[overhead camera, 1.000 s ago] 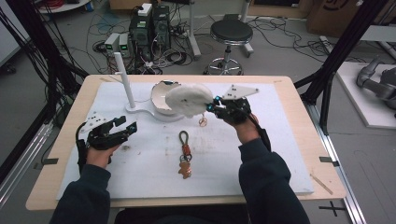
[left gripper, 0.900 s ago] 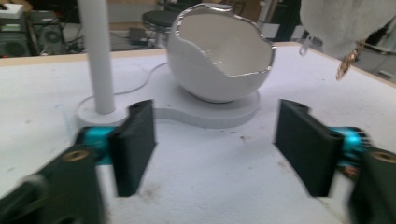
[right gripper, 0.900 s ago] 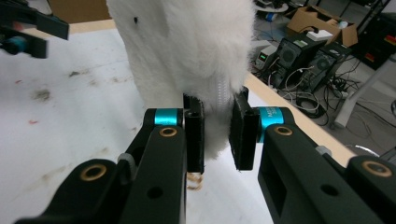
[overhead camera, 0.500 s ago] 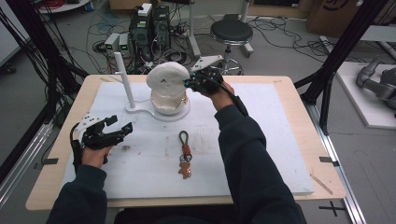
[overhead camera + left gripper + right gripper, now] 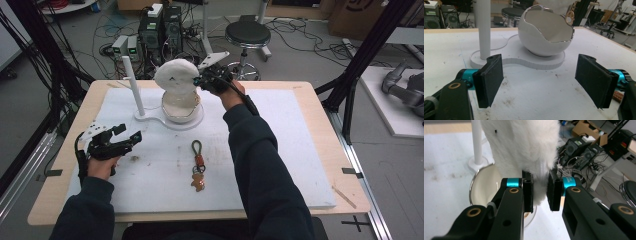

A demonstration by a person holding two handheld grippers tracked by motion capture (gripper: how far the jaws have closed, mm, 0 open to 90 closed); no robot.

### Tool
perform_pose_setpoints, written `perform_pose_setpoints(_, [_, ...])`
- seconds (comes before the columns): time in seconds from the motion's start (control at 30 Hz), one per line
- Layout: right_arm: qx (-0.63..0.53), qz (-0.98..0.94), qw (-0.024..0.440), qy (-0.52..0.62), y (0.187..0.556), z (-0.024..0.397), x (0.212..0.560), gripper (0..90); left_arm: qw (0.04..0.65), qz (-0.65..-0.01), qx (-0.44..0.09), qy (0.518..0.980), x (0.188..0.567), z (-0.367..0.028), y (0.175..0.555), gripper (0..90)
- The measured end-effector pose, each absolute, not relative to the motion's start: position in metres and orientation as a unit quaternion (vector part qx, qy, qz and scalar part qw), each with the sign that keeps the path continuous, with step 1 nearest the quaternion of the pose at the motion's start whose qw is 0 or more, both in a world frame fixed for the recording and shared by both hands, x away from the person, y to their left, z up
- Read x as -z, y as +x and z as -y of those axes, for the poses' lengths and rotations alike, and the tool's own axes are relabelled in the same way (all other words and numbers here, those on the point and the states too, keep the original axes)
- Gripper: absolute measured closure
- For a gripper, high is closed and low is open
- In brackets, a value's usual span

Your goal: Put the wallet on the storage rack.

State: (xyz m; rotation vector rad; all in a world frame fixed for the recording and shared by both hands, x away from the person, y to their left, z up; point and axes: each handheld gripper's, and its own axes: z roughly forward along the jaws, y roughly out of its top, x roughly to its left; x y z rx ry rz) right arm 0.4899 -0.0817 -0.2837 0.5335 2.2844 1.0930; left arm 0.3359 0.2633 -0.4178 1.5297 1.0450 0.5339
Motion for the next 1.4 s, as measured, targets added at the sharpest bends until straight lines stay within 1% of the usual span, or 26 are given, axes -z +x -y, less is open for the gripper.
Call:
perform_pose_setpoints(0.2, [-0.409,-0.848,0.279,0.191,0.491,0.078,0.274,78.9,0.571,-0.444,-0.229,0.651,0.418,-0.264,0.336,22.6])
perform_pose_setpoints(0.3, [-0.385,-0.859,0.285,0.183,0.492,0.074,0.280,78.9,0.571,-0.445,-0.228,0.651,0.418,-0.264,0.336,22.7])
perform_pose_setpoints(0.4, [-0.340,-0.871,0.316,0.158,0.491,0.071,0.287,78.8,0.572,-0.445,-0.226,0.651,0.418,-0.265,0.336,22.7])
perform_pose_setpoints(0.53, [-0.315,-0.876,0.339,0.138,0.488,0.071,0.289,78.9,0.572,-0.447,-0.225,0.650,0.419,-0.265,0.336,22.6])
perform_pose_setpoints(0.7, [-0.249,-0.895,0.354,0.109,0.485,0.062,0.298,79.0,0.572,-0.447,-0.224,0.650,0.419,-0.264,0.336,22.7])
perform_pose_setpoints(0.83, [-0.223,-0.902,0.355,0.100,0.482,0.051,0.306,79.2,0.573,-0.448,-0.223,0.649,0.419,-0.264,0.336,22.7])
perform_pose_setpoints(1.03, [-0.175,-0.907,0.372,0.089,0.480,0.030,0.321,79.5,0.572,-0.448,-0.224,0.650,0.419,-0.264,0.336,22.7])
perform_pose_setpoints(1.1, [-0.168,-0.910,0.367,0.095,0.481,0.025,0.328,79.2,0.575,-0.449,-0.223,0.647,0.420,-0.264,0.336,22.7])
perform_pose_setpoints(1.13, [-0.169,-0.913,0.359,0.097,0.483,0.023,0.330,77.7,0.575,-0.449,-0.223,0.647,0.420,-0.264,0.336,22.7])
perform_pose_setpoints(1.17, [-0.170,-0.916,0.349,0.103,0.484,0.023,0.332,74.0,0.573,-0.449,-0.224,0.648,0.419,-0.265,0.336,22.7])
perform_pose_setpoints(1.2, [-0.182,-0.916,0.341,0.107,0.485,0.024,0.334,66.5,0.573,-0.449,-0.223,0.649,0.419,-0.265,0.336,22.7])
perform_pose_setpoints(1.23, [-0.210,-0.915,0.323,0.123,0.485,0.028,0.333,58.9,0.574,-0.449,-0.222,0.648,0.420,-0.265,0.336,22.7])
perform_pose_setpoints(1.27, [-0.251,-0.908,0.305,0.137,0.486,0.033,0.330,53.8,0.574,-0.449,-0.222,0.648,0.420,-0.265,0.336,22.7])
perform_pose_setpoints(1.3, [-0.251,-0.908,0.305,0.137,0.486,0.033,0.330,53.8,0.574,-0.449,-0.222,0.648,0.420,-0.265,0.336,22.7])
perform_pose_setpoints(1.33, [-0.330,-0.891,0.263,0.167,0.488,0.043,0.324,52.5,0.574,-0.448,-0.221,0.649,0.420,-0.264,0.337,22.7])
perform_pose_setpoints(1.37, [-0.357,-0.883,0.247,0.178,0.489,0.046,0.322,54.7,0.574,-0.448,-0.221,0.649,0.420,-0.264,0.337,22.7])
perform_pose_setpoints(1.4, [-0.376,-0.878,0.235,0.182,0.490,0.047,0.320,61.5,0.572,-0.447,-0.221,0.651,0.420,-0.264,0.337,22.7])
